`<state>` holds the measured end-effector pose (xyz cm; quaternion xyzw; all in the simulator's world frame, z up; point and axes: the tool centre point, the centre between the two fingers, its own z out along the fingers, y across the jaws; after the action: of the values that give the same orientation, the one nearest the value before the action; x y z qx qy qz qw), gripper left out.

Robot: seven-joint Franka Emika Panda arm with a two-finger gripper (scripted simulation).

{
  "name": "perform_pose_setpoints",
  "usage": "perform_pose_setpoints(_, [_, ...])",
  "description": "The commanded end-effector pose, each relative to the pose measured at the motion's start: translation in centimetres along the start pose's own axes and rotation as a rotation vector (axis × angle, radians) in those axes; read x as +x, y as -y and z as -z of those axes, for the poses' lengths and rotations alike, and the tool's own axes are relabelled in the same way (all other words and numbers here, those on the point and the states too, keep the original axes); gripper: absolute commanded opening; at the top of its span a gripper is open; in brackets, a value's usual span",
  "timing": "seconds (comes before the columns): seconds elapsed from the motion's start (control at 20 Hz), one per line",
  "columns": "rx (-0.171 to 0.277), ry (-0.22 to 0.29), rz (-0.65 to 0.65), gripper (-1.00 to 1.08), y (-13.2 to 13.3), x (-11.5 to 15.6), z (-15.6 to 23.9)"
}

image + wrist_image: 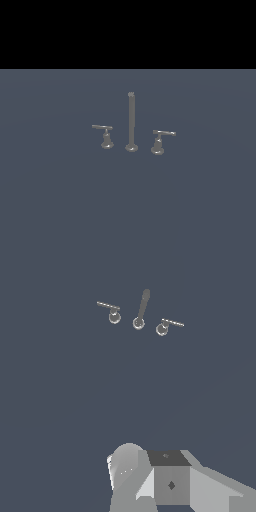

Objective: Turn on the faucet by rotating a designated handle.

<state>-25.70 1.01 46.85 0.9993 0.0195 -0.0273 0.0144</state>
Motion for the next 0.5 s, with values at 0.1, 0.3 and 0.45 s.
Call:
perform_pose_setpoints(0.1, [0.0,0.0,-0.003,-1.0,0.0,0.0,-0.1])
perform_pose_setpoints(0.3, [0.001,0.0,-0.023,-1.0,0.2,0.4,-0.5])
perform_pose_setpoints(0.45, [0.002,0.0,-0.052,-1.0,0.4,1.0,-1.1])
